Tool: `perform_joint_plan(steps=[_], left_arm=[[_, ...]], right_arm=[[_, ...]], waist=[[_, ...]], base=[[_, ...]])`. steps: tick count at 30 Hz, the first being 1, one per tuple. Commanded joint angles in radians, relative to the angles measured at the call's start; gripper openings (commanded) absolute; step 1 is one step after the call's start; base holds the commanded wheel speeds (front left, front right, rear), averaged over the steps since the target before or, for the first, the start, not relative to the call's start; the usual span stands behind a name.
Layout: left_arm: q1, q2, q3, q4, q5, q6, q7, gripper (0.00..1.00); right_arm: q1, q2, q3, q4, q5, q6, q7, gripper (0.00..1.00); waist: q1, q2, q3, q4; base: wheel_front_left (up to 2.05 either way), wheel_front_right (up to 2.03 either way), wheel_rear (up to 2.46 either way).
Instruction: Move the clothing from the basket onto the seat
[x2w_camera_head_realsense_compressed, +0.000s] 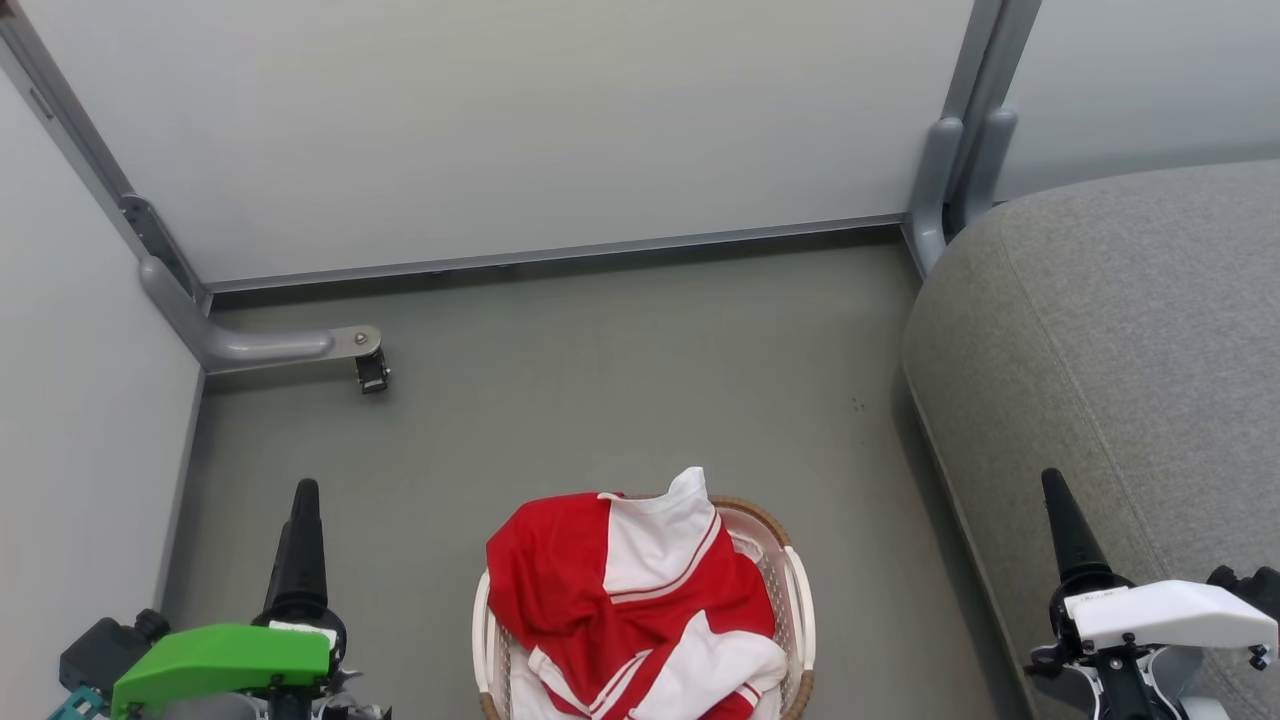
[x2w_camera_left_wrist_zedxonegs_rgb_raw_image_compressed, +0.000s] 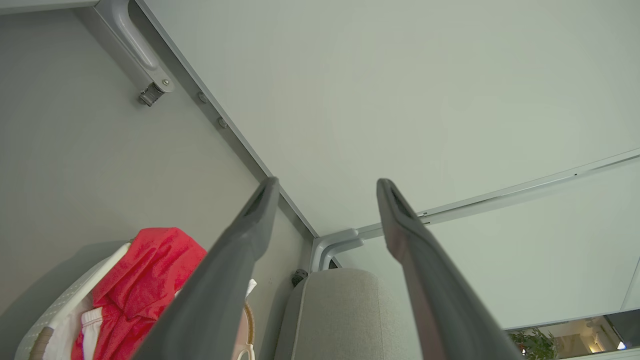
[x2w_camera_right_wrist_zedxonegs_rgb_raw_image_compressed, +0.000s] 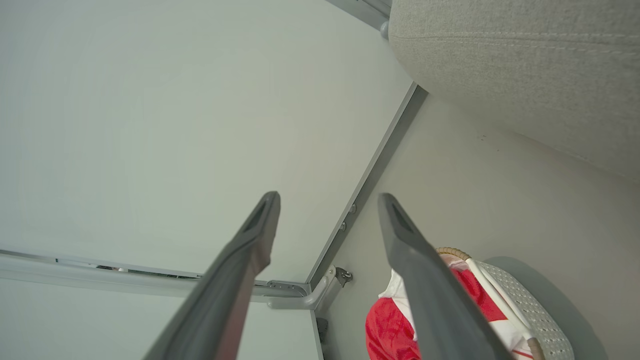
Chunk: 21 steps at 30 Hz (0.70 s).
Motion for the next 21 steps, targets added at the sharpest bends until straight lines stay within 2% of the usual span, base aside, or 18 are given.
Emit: perform_joint_plan(steps=[1, 8, 21], left_arm=[[-0.004, 0.006, -0.006, -0.021, 0.039, 0.008, -0.009, 1.0], [0.004, 0.006, -0.034, -0.046, 0.187, 0.032, -0.033, 1.0], [0.02, 0.008, -0.085, -0.062, 0.386, 0.064, -0.075, 1.0]], right_arm=[[0.004, -0.009, 0.004, -0.022, -0.035, 0.0, -0.01, 1.0], [0.007, -0.01, 0.015, -0.039, -0.153, 0.0, -0.034, 1.0], [0.013, -0.012, 0.037, -0.064, -0.362, 0.0, -0.076, 1.0]], waist=[[0.0, 0.0, 0.001, 0.0], [0.0, 0.0, 0.003, 0.001], [0.0, 0.0, 0.007, 0.003]], base=[[0.0, 0.0, 0.0], [0.0, 0.0, 0.0], [0.0, 0.0, 0.0]])
